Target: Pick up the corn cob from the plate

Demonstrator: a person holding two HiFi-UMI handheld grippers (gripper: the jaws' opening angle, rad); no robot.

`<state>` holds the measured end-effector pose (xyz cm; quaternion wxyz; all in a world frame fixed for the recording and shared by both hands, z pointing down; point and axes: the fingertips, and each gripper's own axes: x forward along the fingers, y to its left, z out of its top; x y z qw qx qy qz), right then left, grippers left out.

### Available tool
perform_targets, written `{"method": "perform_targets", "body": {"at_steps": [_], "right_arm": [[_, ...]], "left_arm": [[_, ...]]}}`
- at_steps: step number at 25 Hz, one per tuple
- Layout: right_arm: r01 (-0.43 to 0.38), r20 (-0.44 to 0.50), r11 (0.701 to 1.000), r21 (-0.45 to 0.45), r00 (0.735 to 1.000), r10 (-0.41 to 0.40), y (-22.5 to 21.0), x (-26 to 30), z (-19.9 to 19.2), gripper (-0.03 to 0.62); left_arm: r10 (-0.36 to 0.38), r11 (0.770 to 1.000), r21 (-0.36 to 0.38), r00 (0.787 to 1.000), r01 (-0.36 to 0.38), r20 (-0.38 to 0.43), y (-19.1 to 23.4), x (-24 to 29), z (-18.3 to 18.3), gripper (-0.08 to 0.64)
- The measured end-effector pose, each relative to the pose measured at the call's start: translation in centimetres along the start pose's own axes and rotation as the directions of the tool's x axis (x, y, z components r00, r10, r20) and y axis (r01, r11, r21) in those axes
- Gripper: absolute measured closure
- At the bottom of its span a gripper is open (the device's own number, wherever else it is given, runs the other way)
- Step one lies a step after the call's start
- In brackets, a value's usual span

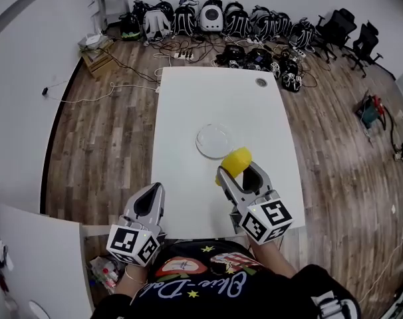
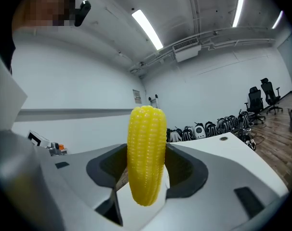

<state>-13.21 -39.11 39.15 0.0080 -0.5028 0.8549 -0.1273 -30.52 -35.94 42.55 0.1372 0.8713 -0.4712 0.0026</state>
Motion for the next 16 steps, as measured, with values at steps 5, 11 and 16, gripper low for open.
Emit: {"method": "perform_targets", "body": {"at_steps": [5, 11, 16], "right_arm": [[-0.002, 0.027, 1.0, -0.005, 1.0, 0.002, 0.3, -2.1, 0.6, 0.342], [-0.005, 0.034, 1.0, -0.008, 0.999, 0.006, 0.1, -3.6, 1.1, 0.342], [0.003, 0.03, 1.0, -0.015, 1.0, -0.002, 0.1, -4.5, 0.8, 0.342]], "left_arm": [[0.009, 1.0, 0.007, 1.0, -0.009, 0.001, -0.6, -0.6, -0.1, 0.561], [0.005, 1.0, 0.027, 1.0, -0.005, 0.0, -2.0, -1.0, 0.0, 0.561], [-0.003, 0.999, 0.038, 1.0, 0.003, 0.0, -2.7, -1.3, -0.2, 0.561]]}}
